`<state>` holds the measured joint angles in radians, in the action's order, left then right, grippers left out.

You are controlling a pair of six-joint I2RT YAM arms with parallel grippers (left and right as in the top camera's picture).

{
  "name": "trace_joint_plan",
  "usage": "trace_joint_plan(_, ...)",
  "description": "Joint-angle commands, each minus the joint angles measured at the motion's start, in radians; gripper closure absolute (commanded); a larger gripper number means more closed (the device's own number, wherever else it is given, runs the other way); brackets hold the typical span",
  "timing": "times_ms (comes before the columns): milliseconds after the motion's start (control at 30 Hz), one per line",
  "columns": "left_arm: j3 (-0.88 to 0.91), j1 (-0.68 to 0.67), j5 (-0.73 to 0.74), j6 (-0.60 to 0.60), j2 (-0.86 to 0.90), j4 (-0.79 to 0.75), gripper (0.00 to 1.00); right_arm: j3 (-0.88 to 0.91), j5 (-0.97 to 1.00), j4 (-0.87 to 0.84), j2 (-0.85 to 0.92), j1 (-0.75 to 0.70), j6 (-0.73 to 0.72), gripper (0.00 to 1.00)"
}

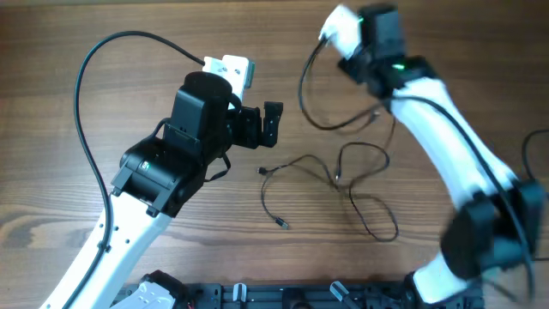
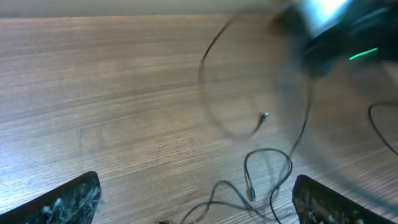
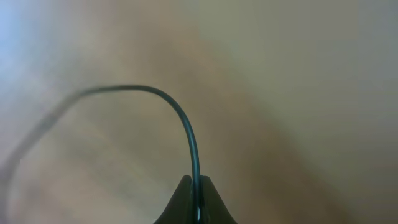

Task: Untangle cables

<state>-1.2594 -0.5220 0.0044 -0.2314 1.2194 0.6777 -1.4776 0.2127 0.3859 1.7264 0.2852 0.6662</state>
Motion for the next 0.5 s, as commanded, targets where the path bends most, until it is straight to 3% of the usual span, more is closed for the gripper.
trace_joint_plan(0,-0.003,-0.002,-0.01,-0.013,0.0,-0.003,0.0,-0.008,0.156,-0.098,-0.195,-0.003,-0.011,0.96)
trace_joint_plan(200,-0.003,-0.002,-0.01,-0.013,0.0,-0.003,0.0,-0.008,0.344,-0.536,-0.381,-0.005,0.206,0.96)
trace_joint_plan(267,-0.003,-0.002,-0.01,-0.013,0.0,-0.003,0.0,-0.008,0.343,-0.607,-0.403,-0.005,0.297,0.96)
trace_joint_plan(400,-0.003,-0.002,-0.01,-0.013,0.0,-0.003,0.0,-0.008,0.382,-0.701,-0.411,-0.005,0.623,0.96)
trace_joint_plan(467,-0.003,-0.002,-0.01,-0.013,0.0,-0.003,0.0,-0.008,0.426,-0.841,-0.411,-0.006,0.747,0.96)
